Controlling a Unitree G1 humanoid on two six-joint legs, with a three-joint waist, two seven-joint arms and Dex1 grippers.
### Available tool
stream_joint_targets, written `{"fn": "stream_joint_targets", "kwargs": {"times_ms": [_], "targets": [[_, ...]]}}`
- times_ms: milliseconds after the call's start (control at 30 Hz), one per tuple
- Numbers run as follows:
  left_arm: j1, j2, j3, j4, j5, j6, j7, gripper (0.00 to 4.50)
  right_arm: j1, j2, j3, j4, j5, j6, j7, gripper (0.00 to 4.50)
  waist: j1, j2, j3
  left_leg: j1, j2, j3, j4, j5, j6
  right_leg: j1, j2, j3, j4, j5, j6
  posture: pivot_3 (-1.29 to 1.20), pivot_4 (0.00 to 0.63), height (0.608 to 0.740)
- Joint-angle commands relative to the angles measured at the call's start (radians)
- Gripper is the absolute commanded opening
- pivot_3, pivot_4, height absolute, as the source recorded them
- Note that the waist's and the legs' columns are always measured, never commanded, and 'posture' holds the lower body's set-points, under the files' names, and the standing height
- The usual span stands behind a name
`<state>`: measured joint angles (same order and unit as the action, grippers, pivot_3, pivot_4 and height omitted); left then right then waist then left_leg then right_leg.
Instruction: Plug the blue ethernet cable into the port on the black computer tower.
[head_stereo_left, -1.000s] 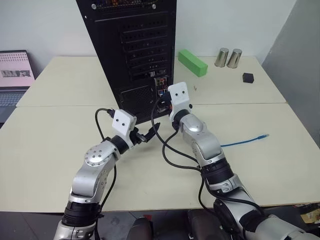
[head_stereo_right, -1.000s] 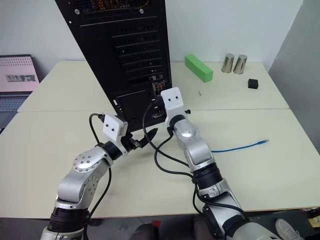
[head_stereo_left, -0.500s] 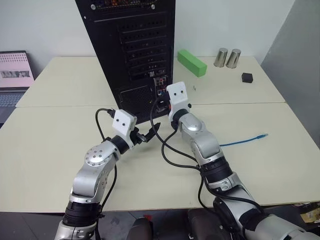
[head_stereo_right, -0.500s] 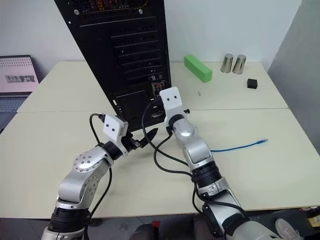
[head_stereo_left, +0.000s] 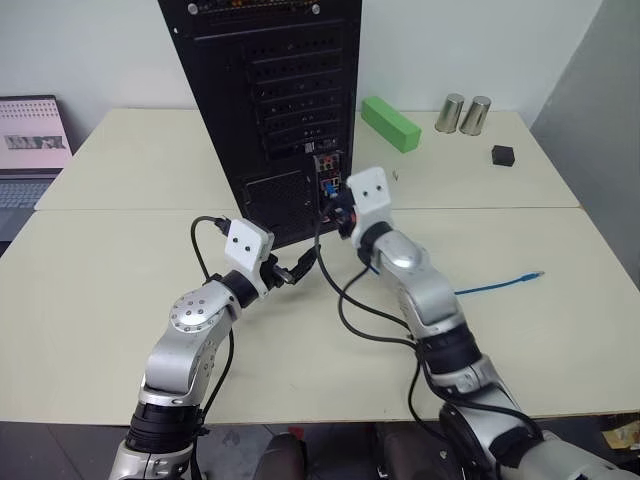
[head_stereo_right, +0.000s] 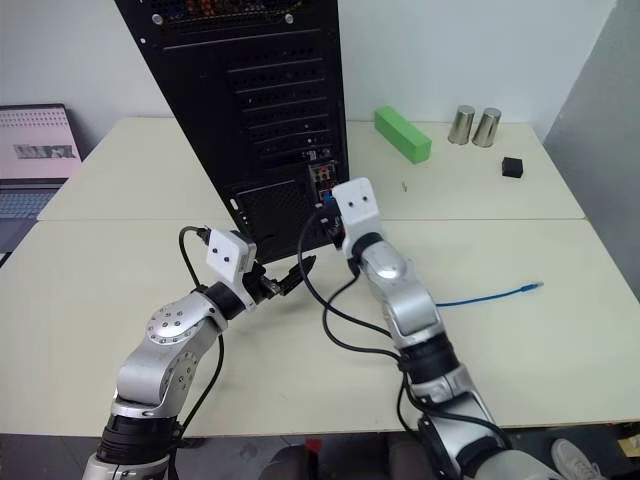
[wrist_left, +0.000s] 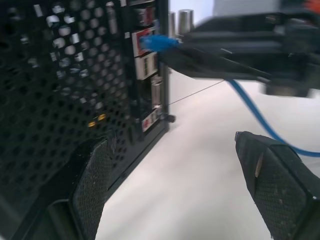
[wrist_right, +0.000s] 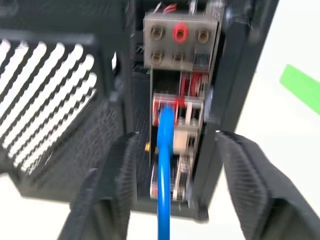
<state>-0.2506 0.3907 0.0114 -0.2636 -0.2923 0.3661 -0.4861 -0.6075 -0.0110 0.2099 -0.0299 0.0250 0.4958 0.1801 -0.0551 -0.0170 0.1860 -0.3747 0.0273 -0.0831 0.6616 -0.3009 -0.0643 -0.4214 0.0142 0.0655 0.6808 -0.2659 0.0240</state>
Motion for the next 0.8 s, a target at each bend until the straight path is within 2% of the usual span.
{"fn": "stream_joint_targets", "kwargs": {"times_ms": [33, 167, 433, 800], "targets": [[-0.001, 0.042, 0.018, -0.047, 0.012, 0.040, 0.000, 4.03, 0.063, -0.105, -0.016, -0.242, 0.070, 0.063, 0.139, 3.68, 0.002, 0.000, 0.000, 0.000, 0.000, 0.000, 0.000, 0.000, 0.000, 0.000, 0.000, 0.000, 0.000, 0.000, 0.000, 0.00, 0.150, 0.740], [0.009, 0.120, 0.000, -0.075, 0.039, 0.105, -0.028, 4.03, 0.114, -0.250, -0.065, -0.376, 0.198, 0.106, 0.322, 4.46, 0.001, 0.000, 0.000, 0.000, -0.001, -0.001, 0.000, 0.000, 0.000, 0.000, 0.001, -0.001, 0.000, 0.000, 0.000, 0.00, 0.150, 0.740], [-0.044, 0.217, 0.050, -0.106, -0.036, 0.146, -0.134, 4.03, 0.097, -0.439, -0.214, -0.384, 0.390, 0.095, 0.543, 4.48, 0.002, -0.001, 0.000, 0.000, -0.001, 0.000, 0.001, 0.000, 0.000, 0.001, 0.002, -0.001, 0.000, 0.000, 0.000, 0.00, 0.150, 0.740], [-0.060, 0.248, 0.097, -0.111, -0.084, 0.158, -0.175, 4.03, 0.057, -0.516, -0.233, -0.306, 0.437, 0.068, 0.617, 4.48, 0.002, -0.001, 0.001, 0.000, 0.000, 0.000, 0.001, 0.000, 0.000, 0.001, 0.002, 0.000, -0.001, 0.000, 0.000, 0.00, 0.150, 0.740]]}}
